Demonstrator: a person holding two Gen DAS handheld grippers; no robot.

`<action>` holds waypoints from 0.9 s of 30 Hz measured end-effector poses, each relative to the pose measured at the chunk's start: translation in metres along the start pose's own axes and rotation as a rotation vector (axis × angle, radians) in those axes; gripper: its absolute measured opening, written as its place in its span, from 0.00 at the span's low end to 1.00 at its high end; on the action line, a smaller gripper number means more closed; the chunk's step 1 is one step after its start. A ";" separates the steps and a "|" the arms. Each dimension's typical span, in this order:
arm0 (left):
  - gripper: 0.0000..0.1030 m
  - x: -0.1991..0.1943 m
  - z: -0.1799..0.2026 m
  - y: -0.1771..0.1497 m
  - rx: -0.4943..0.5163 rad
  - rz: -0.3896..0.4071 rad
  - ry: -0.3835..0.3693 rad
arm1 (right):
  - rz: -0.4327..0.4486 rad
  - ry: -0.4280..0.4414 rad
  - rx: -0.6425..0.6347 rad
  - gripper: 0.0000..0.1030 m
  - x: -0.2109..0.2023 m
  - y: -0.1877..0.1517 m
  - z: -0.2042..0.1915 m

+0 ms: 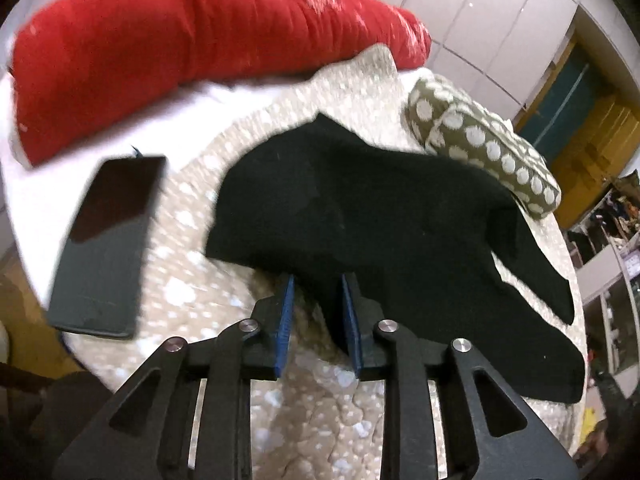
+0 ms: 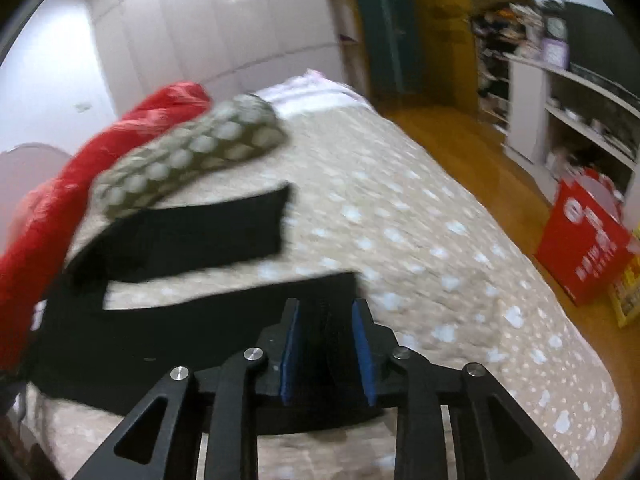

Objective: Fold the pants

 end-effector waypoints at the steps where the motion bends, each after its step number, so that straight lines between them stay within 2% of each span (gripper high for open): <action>1: 0.32 -0.005 -0.001 0.003 0.010 0.020 0.018 | 0.001 0.046 -0.021 0.25 -0.001 0.002 -0.013; 2: 0.46 -0.010 0.000 0.007 0.025 0.039 0.032 | -0.006 0.092 -0.037 0.25 0.000 0.003 -0.026; 4: 0.64 -0.013 0.001 0.013 0.032 0.054 0.023 | -0.040 0.227 -0.073 0.26 0.006 -0.001 -0.064; 6: 0.64 -0.014 0.002 0.020 0.020 0.076 0.012 | -0.078 0.302 -0.095 0.26 0.014 -0.010 -0.091; 9: 0.64 -0.002 0.010 0.024 0.043 0.065 0.016 | -0.149 0.385 -0.179 0.26 0.030 -0.032 -0.138; 12: 0.64 0.023 0.017 0.019 0.066 0.017 0.025 | -0.244 0.400 -0.256 0.27 0.056 -0.060 -0.169; 14: 0.64 0.046 0.017 0.016 0.078 -0.020 0.064 | -0.251 0.387 -0.293 0.28 0.061 -0.066 -0.176; 16: 0.64 0.065 0.013 0.016 0.084 -0.057 0.109 | -0.262 0.393 -0.327 0.28 0.059 -0.056 -0.185; 18: 0.64 0.074 0.006 0.020 0.077 -0.051 0.133 | -0.212 0.446 -0.311 0.29 0.055 -0.031 -0.203; 20: 0.64 0.077 -0.004 0.022 0.066 -0.031 0.141 | -0.144 0.496 -0.327 0.40 0.054 -0.004 -0.235; 21: 0.64 0.078 -0.008 0.022 0.063 -0.027 0.142 | -0.114 0.524 -0.347 0.49 0.058 0.009 -0.256; 22: 0.64 0.079 -0.012 0.021 0.061 -0.027 0.146 | -0.086 0.573 -0.377 0.52 0.067 0.021 -0.286; 24: 0.66 0.083 -0.021 0.019 0.046 -0.041 0.121 | -0.091 0.628 -0.435 0.52 0.084 0.029 -0.329; 27: 0.67 0.082 -0.024 0.018 0.041 -0.032 0.092 | -0.151 0.670 -0.557 0.52 0.117 0.024 -0.397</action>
Point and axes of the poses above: each gripper's, at about its wrist camera, not at the fingertips, and x roughly the way its jaws point, z to its right, y to its top, the point moved 4 cm from there along x, roughly the way its jaws point, and after that the axes turned 9 degrees about z, right-handed, at the moved point
